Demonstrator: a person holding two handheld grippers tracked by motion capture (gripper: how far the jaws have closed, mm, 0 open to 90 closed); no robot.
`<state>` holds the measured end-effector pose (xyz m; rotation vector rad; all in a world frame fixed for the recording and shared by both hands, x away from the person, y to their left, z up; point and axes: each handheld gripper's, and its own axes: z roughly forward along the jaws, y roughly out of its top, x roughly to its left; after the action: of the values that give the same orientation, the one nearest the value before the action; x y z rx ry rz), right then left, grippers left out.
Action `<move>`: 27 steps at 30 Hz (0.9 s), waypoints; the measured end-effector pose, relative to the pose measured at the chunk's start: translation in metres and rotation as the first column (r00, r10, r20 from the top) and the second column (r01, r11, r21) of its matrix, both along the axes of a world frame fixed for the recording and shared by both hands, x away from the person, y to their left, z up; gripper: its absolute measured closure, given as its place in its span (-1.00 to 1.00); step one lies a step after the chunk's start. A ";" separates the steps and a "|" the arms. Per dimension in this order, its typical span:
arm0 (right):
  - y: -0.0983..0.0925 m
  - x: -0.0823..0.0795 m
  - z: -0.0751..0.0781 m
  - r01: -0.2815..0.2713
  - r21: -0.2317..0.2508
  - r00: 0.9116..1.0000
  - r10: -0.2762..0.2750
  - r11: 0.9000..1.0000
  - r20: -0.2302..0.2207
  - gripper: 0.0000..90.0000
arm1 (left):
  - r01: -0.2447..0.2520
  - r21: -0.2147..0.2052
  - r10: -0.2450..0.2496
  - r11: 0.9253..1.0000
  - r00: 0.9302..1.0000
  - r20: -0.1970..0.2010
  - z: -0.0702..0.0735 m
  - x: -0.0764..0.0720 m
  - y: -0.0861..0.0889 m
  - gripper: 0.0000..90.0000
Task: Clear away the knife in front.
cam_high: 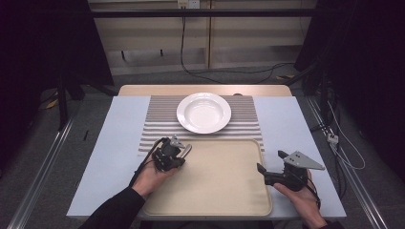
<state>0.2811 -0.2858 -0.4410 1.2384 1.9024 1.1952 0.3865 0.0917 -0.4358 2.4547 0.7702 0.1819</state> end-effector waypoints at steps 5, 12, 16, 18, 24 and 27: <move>0.000 0.000 0.000 -0.001 0.000 1.000 0.001 1.000 -0.001 -0.81 | -0.004 0.010 0.004 1.000 1.000 0.000 0.001 0.001 0.002 1.00; 0.000 0.000 0.000 0.000 0.000 1.000 0.000 1.000 -0.001 -0.81 | -0.028 0.014 0.028 1.000 1.000 0.007 0.001 0.001 0.004 1.00; 0.000 0.000 0.000 -0.001 0.001 1.000 0.001 1.000 -0.001 -0.81 | -0.032 0.017 0.032 0.999 0.999 -0.002 0.001 0.002 0.005 1.00; 0.000 0.000 0.000 -0.001 0.001 1.000 0.001 1.000 -0.002 -0.81 | -0.030 0.019 0.030 0.999 1.000 0.003 0.002 0.002 0.006 1.00; 0.000 0.000 0.000 0.000 0.001 1.000 0.000 1.000 -0.001 -0.81 | -0.035 0.024 0.036 0.999 0.999 -0.004 0.002 0.004 0.010 1.00; 0.000 0.000 0.000 0.000 0.001 1.000 0.000 1.000 -0.002 -0.81 | -0.047 0.025 0.047 0.999 0.999 -0.004 0.002 0.004 0.011 1.00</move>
<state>0.2813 -0.2859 -0.4411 1.2403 1.9038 1.1957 0.3903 0.1025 -0.4338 2.4629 0.8323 0.2047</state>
